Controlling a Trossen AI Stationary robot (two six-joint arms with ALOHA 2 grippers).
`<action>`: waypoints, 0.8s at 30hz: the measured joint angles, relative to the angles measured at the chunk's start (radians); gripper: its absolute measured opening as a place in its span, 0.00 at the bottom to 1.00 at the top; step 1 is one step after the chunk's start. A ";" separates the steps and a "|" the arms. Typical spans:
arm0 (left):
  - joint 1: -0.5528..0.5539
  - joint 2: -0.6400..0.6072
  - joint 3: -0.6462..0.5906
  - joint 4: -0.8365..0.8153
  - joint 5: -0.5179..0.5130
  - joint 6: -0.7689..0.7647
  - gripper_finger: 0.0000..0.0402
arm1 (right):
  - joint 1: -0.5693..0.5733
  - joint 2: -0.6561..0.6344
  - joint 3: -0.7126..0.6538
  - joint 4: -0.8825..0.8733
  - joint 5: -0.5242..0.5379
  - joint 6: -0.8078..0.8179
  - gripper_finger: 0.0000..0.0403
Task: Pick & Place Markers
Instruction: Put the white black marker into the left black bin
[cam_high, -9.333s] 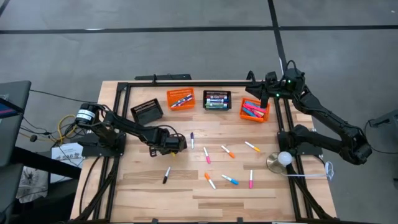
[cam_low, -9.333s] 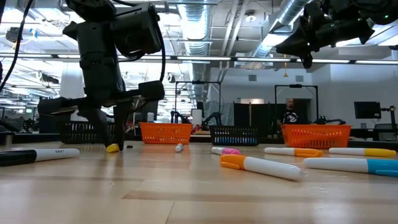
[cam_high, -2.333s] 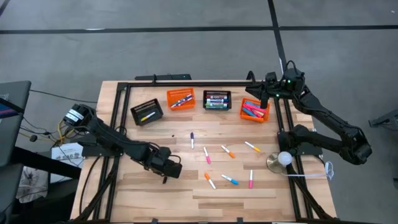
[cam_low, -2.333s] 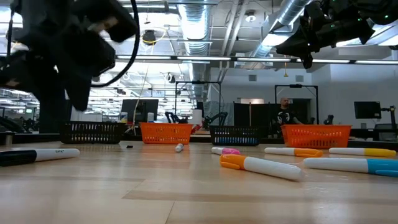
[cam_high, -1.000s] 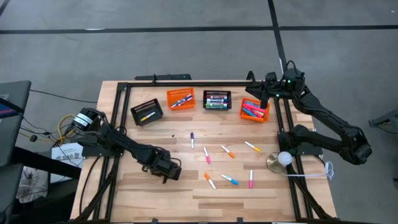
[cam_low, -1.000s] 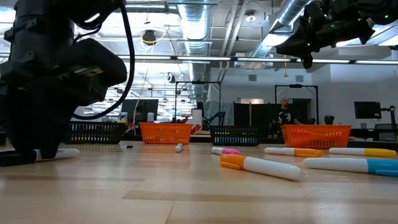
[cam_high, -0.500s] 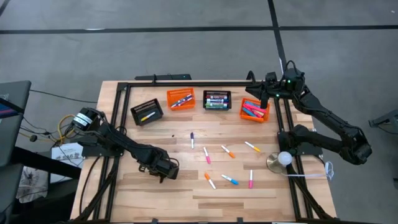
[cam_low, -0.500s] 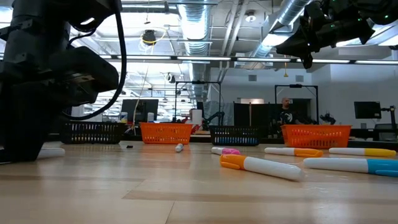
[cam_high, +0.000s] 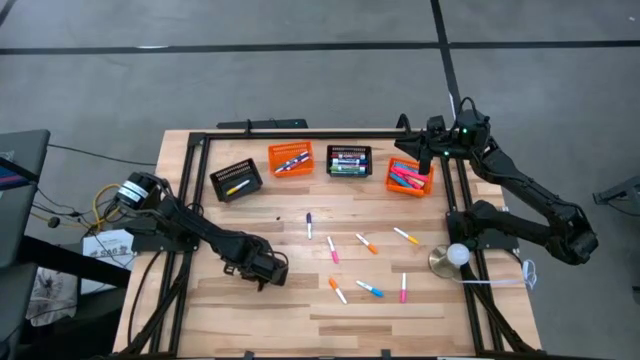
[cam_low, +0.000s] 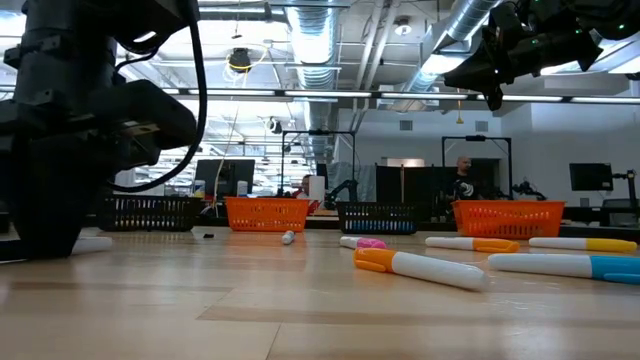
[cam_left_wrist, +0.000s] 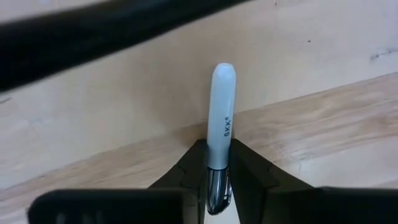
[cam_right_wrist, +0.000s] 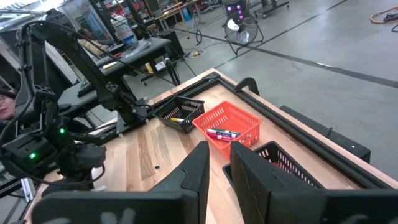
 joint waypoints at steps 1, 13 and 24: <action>0.000 -0.004 -0.002 0.001 -0.006 0.000 0.13 | 0.000 0.000 0.000 0.000 0.000 0.000 0.14; 0.047 -0.119 -0.008 0.008 -0.262 0.032 0.13 | 0.000 0.000 0.000 0.000 0.000 0.000 0.14; 0.097 -0.183 -0.006 0.119 -0.291 0.440 0.13 | 0.000 0.000 0.000 0.000 0.000 0.000 0.14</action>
